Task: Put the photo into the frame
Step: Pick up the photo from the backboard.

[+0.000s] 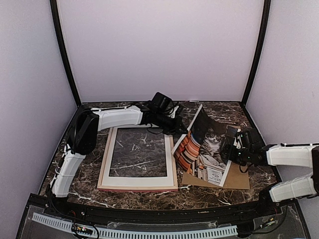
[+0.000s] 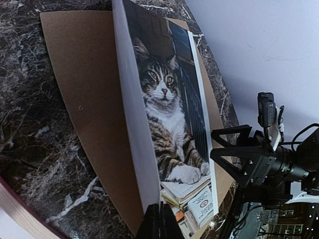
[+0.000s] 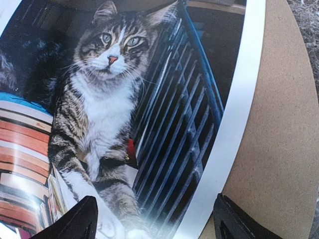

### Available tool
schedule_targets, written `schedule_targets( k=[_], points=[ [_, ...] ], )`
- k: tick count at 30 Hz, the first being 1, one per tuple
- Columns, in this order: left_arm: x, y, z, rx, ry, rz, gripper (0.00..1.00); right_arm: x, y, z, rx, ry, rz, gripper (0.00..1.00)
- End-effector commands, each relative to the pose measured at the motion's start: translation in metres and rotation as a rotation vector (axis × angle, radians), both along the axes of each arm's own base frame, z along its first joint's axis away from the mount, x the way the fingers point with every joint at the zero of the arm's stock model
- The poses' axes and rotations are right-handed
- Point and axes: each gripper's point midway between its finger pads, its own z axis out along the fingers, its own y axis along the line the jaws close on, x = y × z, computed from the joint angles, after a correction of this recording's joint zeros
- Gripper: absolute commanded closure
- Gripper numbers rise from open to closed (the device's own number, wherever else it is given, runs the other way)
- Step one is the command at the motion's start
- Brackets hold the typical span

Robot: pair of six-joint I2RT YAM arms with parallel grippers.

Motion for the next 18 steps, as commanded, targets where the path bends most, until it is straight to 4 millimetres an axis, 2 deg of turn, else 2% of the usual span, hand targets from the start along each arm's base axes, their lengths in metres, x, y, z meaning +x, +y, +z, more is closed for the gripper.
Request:
schedule_targets(
  k=[1,6,7,10,11,12,13,14,15,16,18],
  points=[
    [-0.002,0.013,0.050,0.021,-0.127,-0.028,1.00,-0.005,0.007,0.015,0.012,0.016,0.034,0.18],
    [-0.007,0.031,0.094,0.035,-0.241,-0.042,1.00,0.000,0.009,0.049,0.024,-0.043,0.043,0.15],
    [-0.009,0.038,0.107,0.046,-0.279,-0.039,1.00,0.001,0.008,0.055,0.023,-0.056,0.044,0.14],
    [-0.013,0.059,0.128,0.085,-0.342,-0.020,1.00,0.003,0.007,0.074,0.014,-0.083,0.047,0.13],
    [-0.014,0.068,0.140,0.098,-0.383,-0.009,1.00,0.004,0.007,0.079,0.012,-0.091,0.050,0.13],
    [-0.016,0.076,0.142,0.121,-0.390,-0.001,1.00,0.005,0.008,0.083,0.010,-0.096,0.054,0.13],
    [-0.015,0.089,0.156,0.143,-0.441,0.022,1.00,0.005,0.008,0.087,0.009,-0.102,0.057,0.13],
    [-0.017,0.098,0.157,0.177,-0.449,0.031,1.00,0.006,0.008,0.092,0.008,-0.109,0.061,0.13],
    [-0.015,0.113,0.171,0.212,-0.507,0.064,1.00,0.008,0.009,0.095,0.008,-0.113,0.062,0.13],
    [-0.017,0.123,0.174,0.249,-0.518,0.076,1.00,0.009,0.009,0.099,0.010,-0.119,0.065,0.12],
    [-0.022,0.152,0.206,0.305,-0.608,0.134,1.00,0.012,0.012,0.104,0.019,-0.127,0.071,0.12]
  ],
)
